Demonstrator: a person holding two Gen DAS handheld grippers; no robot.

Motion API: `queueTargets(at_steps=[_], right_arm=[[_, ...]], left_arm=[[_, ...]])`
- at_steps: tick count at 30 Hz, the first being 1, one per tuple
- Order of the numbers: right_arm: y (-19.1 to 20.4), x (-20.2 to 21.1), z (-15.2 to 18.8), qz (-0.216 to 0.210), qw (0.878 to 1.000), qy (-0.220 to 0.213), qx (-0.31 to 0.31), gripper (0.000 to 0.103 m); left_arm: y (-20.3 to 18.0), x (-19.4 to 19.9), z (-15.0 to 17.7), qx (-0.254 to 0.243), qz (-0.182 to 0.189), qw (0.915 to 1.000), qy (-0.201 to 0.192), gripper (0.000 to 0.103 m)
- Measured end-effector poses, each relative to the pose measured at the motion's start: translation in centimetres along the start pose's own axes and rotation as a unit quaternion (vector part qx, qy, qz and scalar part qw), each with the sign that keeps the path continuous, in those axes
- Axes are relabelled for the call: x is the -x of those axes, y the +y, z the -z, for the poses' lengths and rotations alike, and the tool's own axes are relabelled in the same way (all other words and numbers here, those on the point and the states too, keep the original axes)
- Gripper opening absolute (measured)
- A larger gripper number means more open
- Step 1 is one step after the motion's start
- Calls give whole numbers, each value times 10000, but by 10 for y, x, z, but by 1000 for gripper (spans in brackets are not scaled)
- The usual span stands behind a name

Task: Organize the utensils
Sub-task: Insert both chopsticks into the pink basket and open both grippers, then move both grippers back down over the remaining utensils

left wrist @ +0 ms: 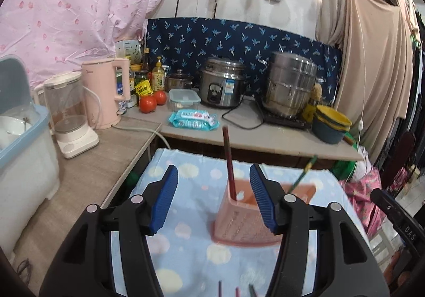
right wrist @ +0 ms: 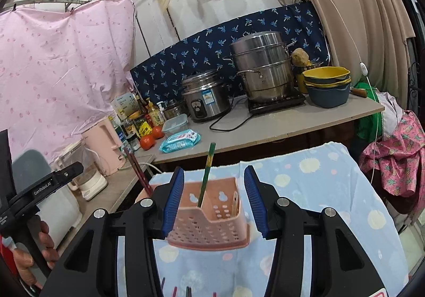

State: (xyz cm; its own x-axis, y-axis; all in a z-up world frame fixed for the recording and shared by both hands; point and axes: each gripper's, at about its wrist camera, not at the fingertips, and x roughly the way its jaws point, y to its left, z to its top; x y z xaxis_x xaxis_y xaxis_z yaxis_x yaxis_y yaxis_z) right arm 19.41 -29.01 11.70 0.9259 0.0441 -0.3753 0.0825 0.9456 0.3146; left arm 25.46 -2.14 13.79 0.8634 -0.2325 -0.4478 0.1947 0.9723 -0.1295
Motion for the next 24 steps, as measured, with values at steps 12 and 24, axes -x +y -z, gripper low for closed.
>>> queueTargets(at_steps=[12,24], right_arm=[[-11,48,110,354,9934,1062,242,47],[-5,84,205,519,9804,1823,536,44]], left_arm=[[15,33,113,-291,-255,9946,964,54],[25,61,208,-320,-335,9835,1747,54]])
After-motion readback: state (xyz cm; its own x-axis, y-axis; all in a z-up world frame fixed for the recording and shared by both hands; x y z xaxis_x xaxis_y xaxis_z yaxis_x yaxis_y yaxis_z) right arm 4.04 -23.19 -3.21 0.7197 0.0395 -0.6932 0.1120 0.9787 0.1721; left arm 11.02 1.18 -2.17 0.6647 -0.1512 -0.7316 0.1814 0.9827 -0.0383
